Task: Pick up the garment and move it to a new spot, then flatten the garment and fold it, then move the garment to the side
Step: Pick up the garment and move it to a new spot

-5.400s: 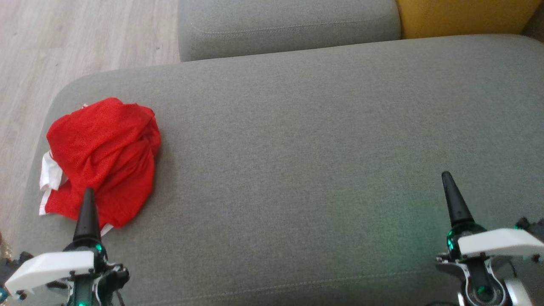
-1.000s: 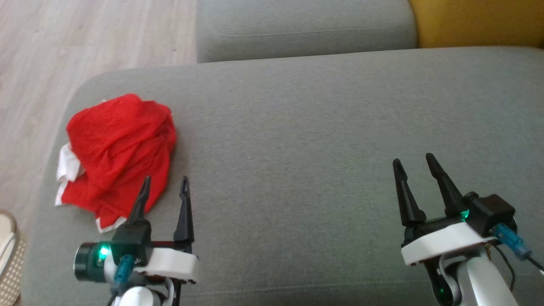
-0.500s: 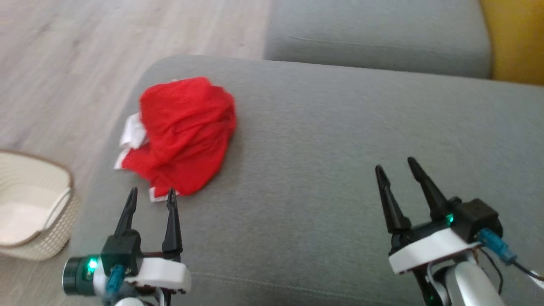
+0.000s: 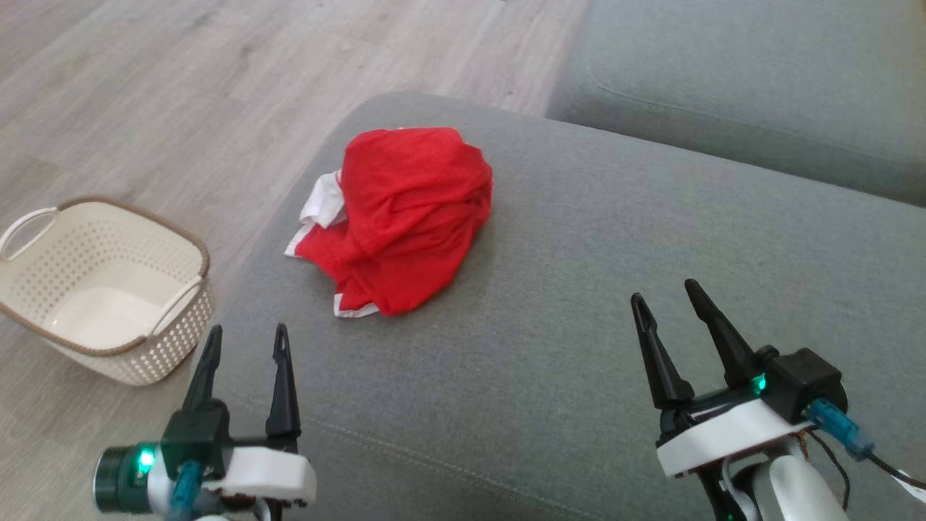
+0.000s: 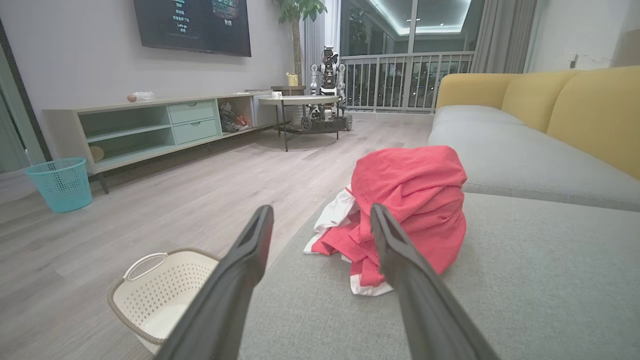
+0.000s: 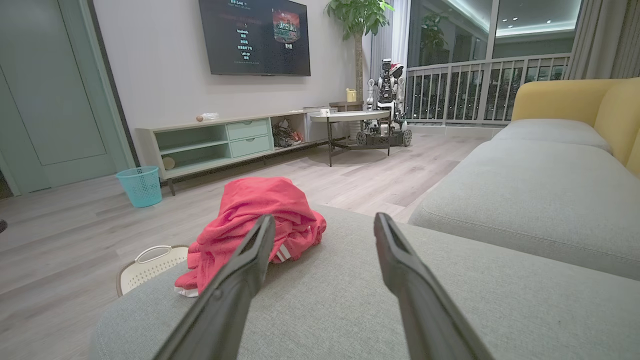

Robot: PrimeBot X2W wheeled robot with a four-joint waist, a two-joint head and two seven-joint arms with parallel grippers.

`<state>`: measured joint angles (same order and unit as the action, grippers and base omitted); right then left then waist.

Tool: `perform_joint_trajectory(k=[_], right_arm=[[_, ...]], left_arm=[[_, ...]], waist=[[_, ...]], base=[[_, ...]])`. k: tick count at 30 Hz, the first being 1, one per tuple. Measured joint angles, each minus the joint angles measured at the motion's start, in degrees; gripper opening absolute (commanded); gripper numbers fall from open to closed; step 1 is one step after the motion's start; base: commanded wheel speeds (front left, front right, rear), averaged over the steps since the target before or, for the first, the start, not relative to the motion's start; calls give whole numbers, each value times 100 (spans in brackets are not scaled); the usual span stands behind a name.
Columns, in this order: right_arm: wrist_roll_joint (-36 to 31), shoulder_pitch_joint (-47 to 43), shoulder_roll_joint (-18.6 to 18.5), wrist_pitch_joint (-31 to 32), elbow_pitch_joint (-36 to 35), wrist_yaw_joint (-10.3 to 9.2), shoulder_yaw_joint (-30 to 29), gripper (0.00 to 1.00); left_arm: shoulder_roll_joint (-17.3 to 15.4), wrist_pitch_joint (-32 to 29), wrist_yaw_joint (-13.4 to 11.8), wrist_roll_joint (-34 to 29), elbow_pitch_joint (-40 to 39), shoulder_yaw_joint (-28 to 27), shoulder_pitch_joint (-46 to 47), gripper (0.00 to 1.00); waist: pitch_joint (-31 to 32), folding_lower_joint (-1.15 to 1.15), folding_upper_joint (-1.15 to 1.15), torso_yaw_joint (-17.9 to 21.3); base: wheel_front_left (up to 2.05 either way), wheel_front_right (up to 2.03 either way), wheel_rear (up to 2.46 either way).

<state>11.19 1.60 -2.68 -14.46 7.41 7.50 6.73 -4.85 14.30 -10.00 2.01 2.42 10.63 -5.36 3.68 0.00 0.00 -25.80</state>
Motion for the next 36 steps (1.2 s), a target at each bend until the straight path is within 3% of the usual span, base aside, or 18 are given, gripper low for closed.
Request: perform_joint_trajectory(k=[12,16,22,28,31,36], right_arm=[[105,1,0,0,59,0,36,100],[85,4,0,0,53,0,30,100],[-130,41,-1,0,-15,0,11,100],[-472,404,-2,0,-175,0,-69,100],[-586,671,-4,0,-292,0,-110,100],[-792,909,-13,-1,-422,0,-156,100]], left_arm=[[-127,0,7,-83,-305,-55,-114,100],[-149,1,123,42,-482,-187,-134,100],[-188,2,520,369,-782,-275,-149,100],[-160,19,1196,998,-970,-764,175,100],[-390,41,1503,1044,-850,-795,694,100],[-780,-189,1701,1863,-136,-850,1767,100]], waist=[[44,0,0,24],[-17,0,0,129],[-299,0,0,321],[-803,0,0,561],[-1111,0,0,688],[-1593,0,0,926]], base=[[0,0,0],[0,0,0],[0,0,0],[0,0,0],[0,0,0],[0,0,0]])
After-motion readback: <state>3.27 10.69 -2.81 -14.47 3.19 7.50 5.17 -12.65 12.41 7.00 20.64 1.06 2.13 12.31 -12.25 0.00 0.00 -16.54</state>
